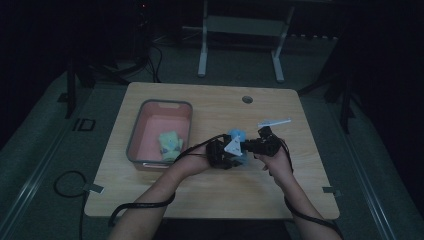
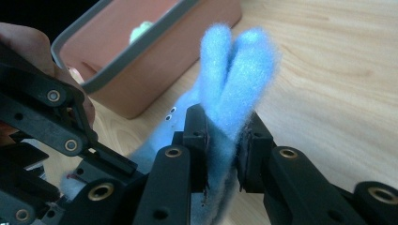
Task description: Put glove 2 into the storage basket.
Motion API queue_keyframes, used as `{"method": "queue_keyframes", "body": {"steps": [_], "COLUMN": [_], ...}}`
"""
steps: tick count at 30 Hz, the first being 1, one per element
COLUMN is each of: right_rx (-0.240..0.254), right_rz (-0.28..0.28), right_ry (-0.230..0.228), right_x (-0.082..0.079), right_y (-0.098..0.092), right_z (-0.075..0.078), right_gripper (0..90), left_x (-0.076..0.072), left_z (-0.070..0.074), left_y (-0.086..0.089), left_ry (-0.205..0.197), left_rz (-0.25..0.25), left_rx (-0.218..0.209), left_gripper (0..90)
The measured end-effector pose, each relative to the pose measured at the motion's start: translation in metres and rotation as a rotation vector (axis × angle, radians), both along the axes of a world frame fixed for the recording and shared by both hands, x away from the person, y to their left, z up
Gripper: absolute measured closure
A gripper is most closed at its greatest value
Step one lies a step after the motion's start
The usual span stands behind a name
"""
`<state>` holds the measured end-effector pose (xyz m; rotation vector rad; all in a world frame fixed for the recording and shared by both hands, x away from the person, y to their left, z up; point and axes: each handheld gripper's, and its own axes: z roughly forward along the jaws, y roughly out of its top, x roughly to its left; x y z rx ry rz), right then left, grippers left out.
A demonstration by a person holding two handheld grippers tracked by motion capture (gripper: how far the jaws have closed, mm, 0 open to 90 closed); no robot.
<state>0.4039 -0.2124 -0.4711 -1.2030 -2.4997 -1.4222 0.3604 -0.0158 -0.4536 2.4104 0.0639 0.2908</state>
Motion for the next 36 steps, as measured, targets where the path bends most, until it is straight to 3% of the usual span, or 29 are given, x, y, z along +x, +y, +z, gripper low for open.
{"method": "queue_keyframes", "body": {"steps": [15, 25, 36], "right_rx": [0.009, 0.009, 0.014], "right_rz": [0.041, 0.072, 0.117], "right_ry": [-0.034, -0.043, -0.046], "right_x": [0.005, 0.009, 0.014], "right_y": [0.033, 0.054, 0.092], "right_z": [0.027, 0.035, 0.036], "right_gripper": [76.6, 76.7, 76.9], "left_x": [-0.001, -0.002, -0.003], "left_z": [0.025, 0.034, 0.043], "left_y": [0.03, 0.05, 0.084], "left_ry": [-0.02, -0.022, -0.02], "left_rz": [0.032, 0.05, 0.076], "left_rx": [0.015, 0.029, 0.057], "left_gripper": [76.5, 76.4, 76.4]}}
